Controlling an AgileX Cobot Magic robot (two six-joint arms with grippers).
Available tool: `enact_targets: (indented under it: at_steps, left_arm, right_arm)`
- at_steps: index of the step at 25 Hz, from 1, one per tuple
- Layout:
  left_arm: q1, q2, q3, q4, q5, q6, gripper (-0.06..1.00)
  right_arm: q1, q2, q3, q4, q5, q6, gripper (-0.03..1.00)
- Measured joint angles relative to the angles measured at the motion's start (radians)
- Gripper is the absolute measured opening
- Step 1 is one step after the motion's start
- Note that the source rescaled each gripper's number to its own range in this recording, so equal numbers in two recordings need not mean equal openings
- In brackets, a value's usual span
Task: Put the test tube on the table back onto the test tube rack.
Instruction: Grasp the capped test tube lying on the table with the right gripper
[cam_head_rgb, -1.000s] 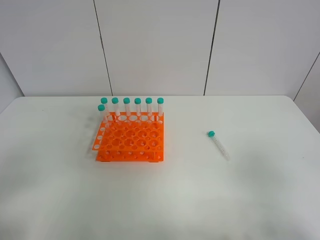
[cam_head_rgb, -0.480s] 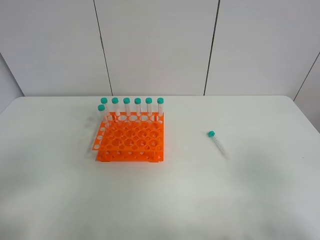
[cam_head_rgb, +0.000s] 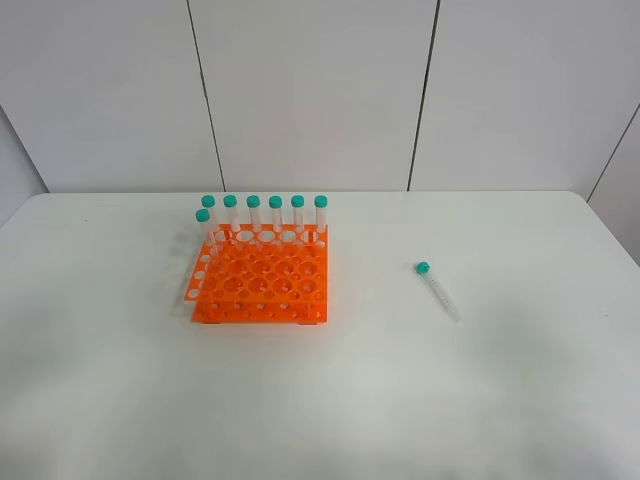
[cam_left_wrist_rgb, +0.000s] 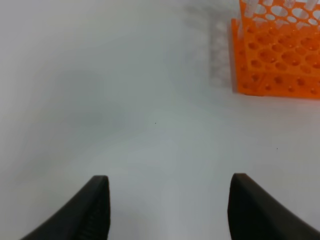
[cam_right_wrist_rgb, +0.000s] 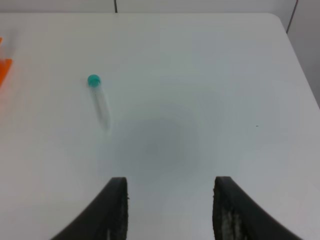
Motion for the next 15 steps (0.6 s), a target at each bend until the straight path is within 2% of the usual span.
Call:
enact_targets:
  at_steps: [15]
  left_arm:
    - [0.0, 0.0, 0.0, 0.0, 0.0, 0.001, 1.0]
  right_arm:
    - [0.0, 0.0, 0.0, 0.0, 0.0, 0.0, 0.72]
